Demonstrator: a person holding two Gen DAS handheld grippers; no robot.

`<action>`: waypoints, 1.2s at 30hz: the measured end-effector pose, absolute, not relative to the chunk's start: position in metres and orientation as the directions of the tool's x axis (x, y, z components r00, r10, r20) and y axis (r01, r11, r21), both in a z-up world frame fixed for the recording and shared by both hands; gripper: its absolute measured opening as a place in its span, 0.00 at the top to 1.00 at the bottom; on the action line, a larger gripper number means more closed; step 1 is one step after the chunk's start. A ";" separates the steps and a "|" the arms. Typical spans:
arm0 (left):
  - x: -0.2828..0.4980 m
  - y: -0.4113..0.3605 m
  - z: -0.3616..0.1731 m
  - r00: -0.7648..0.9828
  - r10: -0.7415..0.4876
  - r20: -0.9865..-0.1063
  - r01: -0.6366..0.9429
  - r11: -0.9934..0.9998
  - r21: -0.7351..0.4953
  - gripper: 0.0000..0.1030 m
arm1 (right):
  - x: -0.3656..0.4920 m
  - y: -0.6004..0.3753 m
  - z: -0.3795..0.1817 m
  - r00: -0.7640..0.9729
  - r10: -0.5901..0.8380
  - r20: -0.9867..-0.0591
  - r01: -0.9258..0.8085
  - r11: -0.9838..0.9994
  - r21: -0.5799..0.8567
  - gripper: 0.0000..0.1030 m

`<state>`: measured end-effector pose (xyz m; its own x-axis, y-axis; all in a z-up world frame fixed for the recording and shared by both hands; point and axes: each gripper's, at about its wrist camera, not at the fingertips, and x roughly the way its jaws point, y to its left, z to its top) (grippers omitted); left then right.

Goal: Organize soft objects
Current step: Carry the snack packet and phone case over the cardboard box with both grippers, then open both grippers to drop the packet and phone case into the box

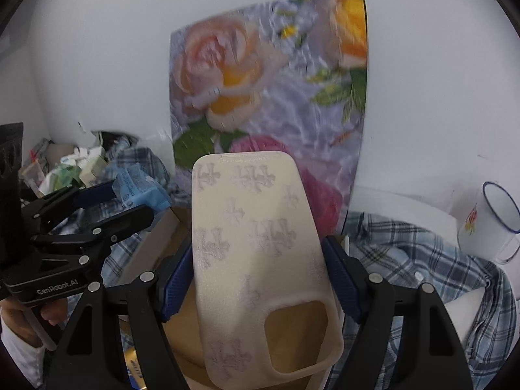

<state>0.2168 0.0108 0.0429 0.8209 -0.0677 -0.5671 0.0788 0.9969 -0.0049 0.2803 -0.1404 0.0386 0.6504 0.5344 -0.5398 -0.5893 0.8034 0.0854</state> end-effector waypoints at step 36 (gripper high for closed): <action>0.252 0.006 -0.033 0.672 -0.047 -0.739 0.085 0.996 0.014 0.26 | 0.316 -0.110 -0.040 0.534 0.404 -0.743 -0.594 0.805 0.010 0.26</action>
<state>0.2520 0.0056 -0.0328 0.6722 -0.0473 -0.7389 0.0852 0.9963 0.0137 0.3157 -0.1102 -0.0400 0.5344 0.4037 -0.7426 -0.5937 0.8046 0.0102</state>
